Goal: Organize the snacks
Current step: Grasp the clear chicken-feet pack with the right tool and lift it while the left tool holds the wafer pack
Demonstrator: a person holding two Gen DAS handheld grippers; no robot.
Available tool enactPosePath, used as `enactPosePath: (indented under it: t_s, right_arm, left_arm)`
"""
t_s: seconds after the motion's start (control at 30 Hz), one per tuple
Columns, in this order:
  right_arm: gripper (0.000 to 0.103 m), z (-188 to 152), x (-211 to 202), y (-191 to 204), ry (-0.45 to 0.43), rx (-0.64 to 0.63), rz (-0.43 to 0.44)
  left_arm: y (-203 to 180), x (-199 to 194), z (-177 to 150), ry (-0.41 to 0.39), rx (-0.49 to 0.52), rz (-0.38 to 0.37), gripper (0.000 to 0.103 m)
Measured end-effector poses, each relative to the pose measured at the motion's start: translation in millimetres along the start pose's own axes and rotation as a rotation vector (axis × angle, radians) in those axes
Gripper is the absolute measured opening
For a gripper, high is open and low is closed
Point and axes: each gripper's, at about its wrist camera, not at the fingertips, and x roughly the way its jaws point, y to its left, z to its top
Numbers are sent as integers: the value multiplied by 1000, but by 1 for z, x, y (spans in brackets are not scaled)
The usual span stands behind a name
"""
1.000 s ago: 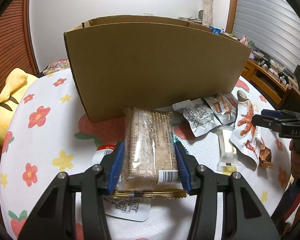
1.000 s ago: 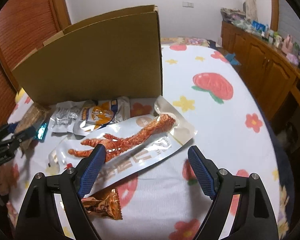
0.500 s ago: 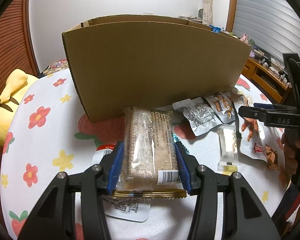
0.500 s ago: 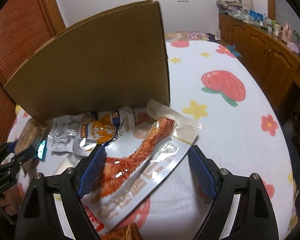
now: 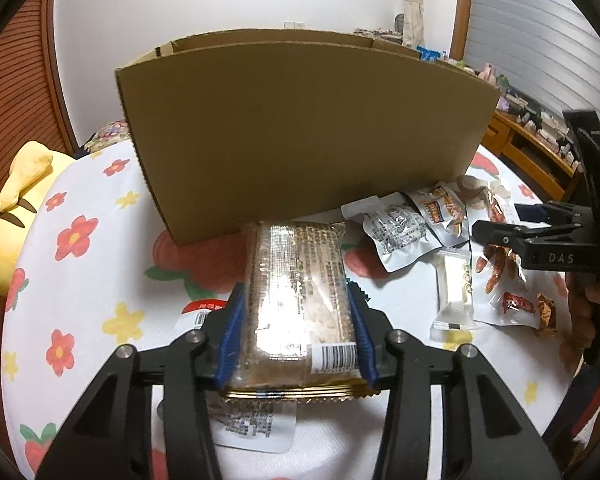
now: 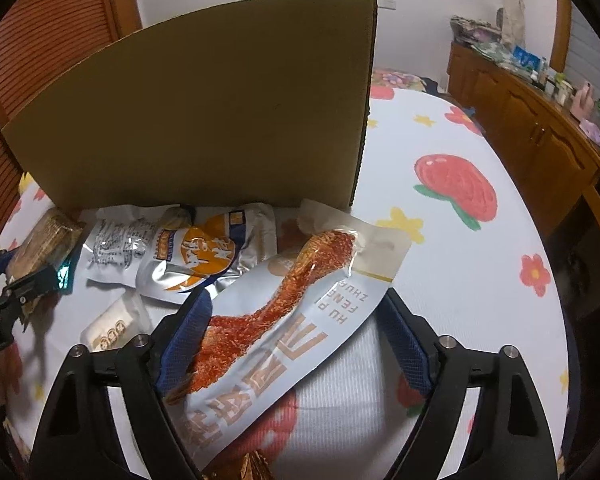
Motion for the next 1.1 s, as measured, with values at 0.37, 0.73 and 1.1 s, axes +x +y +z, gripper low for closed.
enactPosePath:
  t_s: [0.37,0.73,1.1]
  right_arm:
    - [40,-4,-13,3,-9,25,40]
    - [16,0,-29,-1,-38,97,127]
    - [11,5,-50,2,-83,96,188]
  left_arm:
    - [3,-31,-3,-84,-46,-39,46]
    - [-7,-45,-1,-122,-30,-40,46]
    - [-8,-51,2,-141,-29,-42,46]
